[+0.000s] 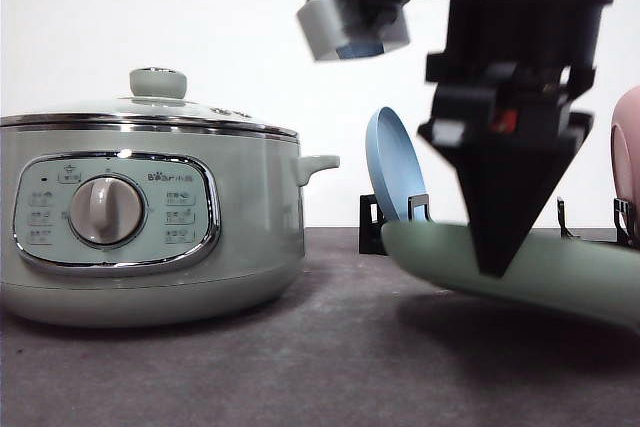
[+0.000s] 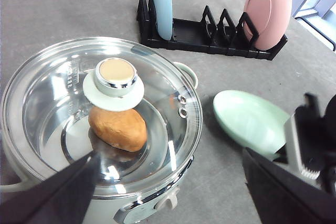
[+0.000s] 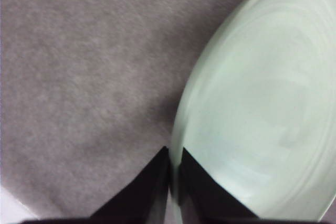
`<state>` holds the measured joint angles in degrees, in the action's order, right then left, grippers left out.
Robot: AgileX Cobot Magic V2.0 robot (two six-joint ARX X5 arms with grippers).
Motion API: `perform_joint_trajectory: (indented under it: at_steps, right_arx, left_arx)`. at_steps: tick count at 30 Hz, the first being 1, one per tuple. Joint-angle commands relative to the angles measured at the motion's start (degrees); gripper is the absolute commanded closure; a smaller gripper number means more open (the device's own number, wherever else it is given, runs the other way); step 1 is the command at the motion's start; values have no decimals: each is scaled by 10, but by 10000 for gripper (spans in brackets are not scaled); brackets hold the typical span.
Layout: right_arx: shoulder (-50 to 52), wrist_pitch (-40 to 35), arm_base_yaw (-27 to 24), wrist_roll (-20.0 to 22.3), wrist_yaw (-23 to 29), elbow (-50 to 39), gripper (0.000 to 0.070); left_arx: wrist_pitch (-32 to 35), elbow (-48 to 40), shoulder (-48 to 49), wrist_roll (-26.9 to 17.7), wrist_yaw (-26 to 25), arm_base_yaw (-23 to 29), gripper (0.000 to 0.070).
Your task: Transfer potato from steamer to green plate
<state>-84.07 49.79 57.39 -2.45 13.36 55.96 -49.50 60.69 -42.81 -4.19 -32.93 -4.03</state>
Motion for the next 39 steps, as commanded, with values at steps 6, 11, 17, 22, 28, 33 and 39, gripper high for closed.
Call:
perform_joint_trajectory:
  at_steps: [6,11,17,22,28,33,39]
  right_arx:
    - [-56,-18,10,-10,2,4,694]
    - [-73,-18,10,-15,0,4,668]
    - [-73,-22,10,-19,0,4,298]
    - [-72,-24,10,-18,0,6,282]
    - [-48,-11,4,-8,1,35,282]
    - [-3,-6,-13,8,-1,84,283]
    - [57,-31,-59,36,-62,135,283]
  left_arx:
    - [6,13,-3,-8,-1,-1,146]
    - [3,13,-3,-8,-1,-1,146]
    - [-1,13,-3,-8,-1,-1,146]
    - [-1,13,-3,-8,-1,-1,146]
    - [-1,13,-4,-8,-1,-1,146]
    - [-2,13,-4,-8,-1,-1,146]
    - [-2,13,-4,-8,-1,-1,146]
